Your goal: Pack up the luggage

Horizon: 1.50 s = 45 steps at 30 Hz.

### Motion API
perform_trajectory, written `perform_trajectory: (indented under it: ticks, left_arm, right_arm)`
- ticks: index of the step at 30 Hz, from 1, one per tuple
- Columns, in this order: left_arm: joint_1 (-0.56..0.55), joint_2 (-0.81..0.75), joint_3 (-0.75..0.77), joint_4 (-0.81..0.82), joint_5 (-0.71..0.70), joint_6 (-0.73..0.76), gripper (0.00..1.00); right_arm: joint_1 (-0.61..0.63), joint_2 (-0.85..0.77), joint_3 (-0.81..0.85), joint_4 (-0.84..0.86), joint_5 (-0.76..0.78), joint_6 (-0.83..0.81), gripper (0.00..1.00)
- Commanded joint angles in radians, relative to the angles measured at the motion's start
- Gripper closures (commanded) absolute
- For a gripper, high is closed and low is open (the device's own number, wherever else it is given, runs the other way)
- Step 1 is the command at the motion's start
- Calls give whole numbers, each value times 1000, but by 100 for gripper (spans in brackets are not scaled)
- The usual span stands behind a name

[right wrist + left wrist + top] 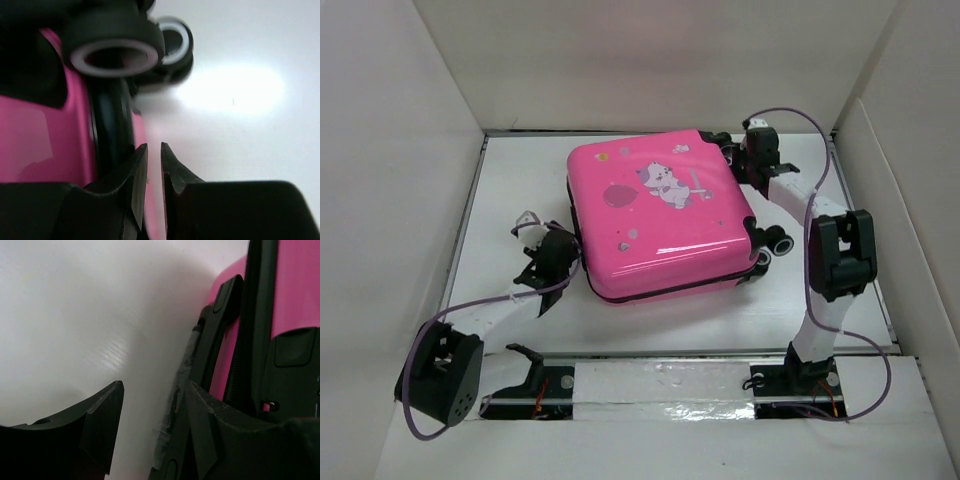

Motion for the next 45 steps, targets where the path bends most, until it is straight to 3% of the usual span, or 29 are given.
perform_trajectory:
  ticks: [1, 5, 11, 14, 17, 18, 20, 23, 24, 25, 27, 31, 33, 34, 38, 42, 45]
  left_arm:
    - [-155, -35, -23, 10, 294, -31, 50]
    - [-305, -58, -26, -4, 236, -71, 50]
    - [-364, -104, -32, -31, 185, -109, 50]
    - [-364, -156, -45, -51, 184, -114, 50]
    - [-364, -235, -71, -95, 156, -114, 50]
    - [-364, -280, -75, -109, 147, -106, 50]
    - [-364, -324, -101, -142, 136, -97, 55]
    - [-350, -387, -127, -162, 133, -88, 66]
    - [-340, -398, -132, -160, 137, -82, 67]
    - [-292, -400, -137, -152, 157, -68, 67]
    - [-225, -383, -140, -122, 223, -31, 66]
    - [-65, -289, -140, 5, 439, 26, 58]
    - [-53, -248, -135, 41, 464, 41, 56]
    - [-53, -239, -134, 68, 478, 43, 54]
    - [-53, -220, -138, 119, 527, 46, 51]
    - [-62, -211, -137, 130, 529, 55, 50]
    - [-62, -184, -131, 148, 527, 58, 49]
  right_arm:
    - [128, 36, 221, 8, -317, 37, 74]
    - [81, 103, 392, -78, -378, 34, 64]
    - [12, 58, 501, -112, -458, 57, 42]
    - [-17, -62, 394, -42, -469, 56, 29]
    - [-39, -296, 180, 44, -469, 59, 27]
    - [-39, -443, 101, 75, -461, 62, 28]
    - [-28, -608, -166, 197, -430, 82, 48]
    - [11, -963, -454, 331, -418, 115, 100]
    - [54, -1045, -639, 362, -430, 141, 100]
    - [79, -1195, -716, 391, -458, 148, 100]
    - [155, -1314, -859, 336, -441, 151, 100]
    - [258, -1490, -967, 146, -406, 148, 100]
    - [298, -1555, -1018, 111, -358, 192, 91]
    - [335, -1564, -1062, 106, -334, 209, 77]
    - [425, -1535, -1119, 91, -208, 243, 60]
    - [518, -1472, -1177, 205, -87, 263, 47]
    - [576, -1354, -1171, 305, -52, 258, 43]
